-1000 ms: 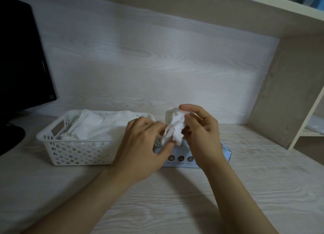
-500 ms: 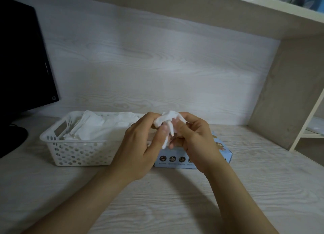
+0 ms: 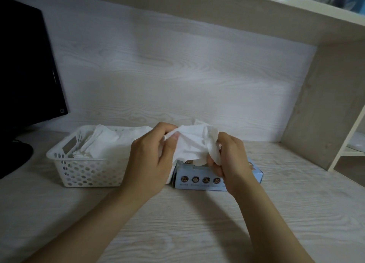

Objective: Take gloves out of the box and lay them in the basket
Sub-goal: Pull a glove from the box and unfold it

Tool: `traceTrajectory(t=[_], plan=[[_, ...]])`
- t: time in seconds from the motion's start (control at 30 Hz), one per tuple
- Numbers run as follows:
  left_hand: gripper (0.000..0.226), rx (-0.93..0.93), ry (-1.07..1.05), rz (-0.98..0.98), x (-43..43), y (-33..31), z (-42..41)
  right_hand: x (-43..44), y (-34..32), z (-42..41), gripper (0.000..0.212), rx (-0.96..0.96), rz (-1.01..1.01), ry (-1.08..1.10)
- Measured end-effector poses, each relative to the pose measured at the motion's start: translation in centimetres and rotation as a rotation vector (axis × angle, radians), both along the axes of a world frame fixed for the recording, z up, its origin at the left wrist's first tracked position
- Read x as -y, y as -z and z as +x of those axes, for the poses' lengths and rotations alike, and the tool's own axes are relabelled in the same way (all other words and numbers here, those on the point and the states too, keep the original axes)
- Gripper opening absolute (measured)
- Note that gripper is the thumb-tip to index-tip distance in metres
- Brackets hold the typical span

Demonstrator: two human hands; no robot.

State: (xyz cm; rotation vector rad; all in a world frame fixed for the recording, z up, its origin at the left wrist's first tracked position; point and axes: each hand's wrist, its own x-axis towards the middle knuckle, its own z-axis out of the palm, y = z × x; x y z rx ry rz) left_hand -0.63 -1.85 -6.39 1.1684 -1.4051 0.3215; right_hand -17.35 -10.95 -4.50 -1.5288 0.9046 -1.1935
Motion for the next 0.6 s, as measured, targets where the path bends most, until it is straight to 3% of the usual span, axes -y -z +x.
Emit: traceTrajectory(t=[0.13, 0.23, 0.37, 0.47, 0.6], plan=[[0.022, -0.268, 0.102, 0.047, -0.1, -0.4, 0.2, 0.1, 0.9, 0.5, 0.027, -0.240, -0.324, 0.247], [0.020, -0.304, 0.123, 0.061, -0.1, -0.7, 0.4, -0.1, 1.2, 0.7, 0.027, -0.165, -0.472, 0.281], [0.013, -0.244, 0.127, 0.097, -0.2, -0.6, 0.1, -0.6, 0.8, 0.6, 0.031, -0.030, -0.637, -0.012], [0.006, -0.220, 0.113, 0.075, -0.2, -0.7, 0.0, -1.1, 0.6, 0.7, 0.038, -0.030, -0.577, -0.251], [0.013, -0.212, 0.075, 0.065, -0.2, -1.0, 0.4, -1.3, 0.6, 0.7, 0.029, -0.103, -0.496, -0.341]])
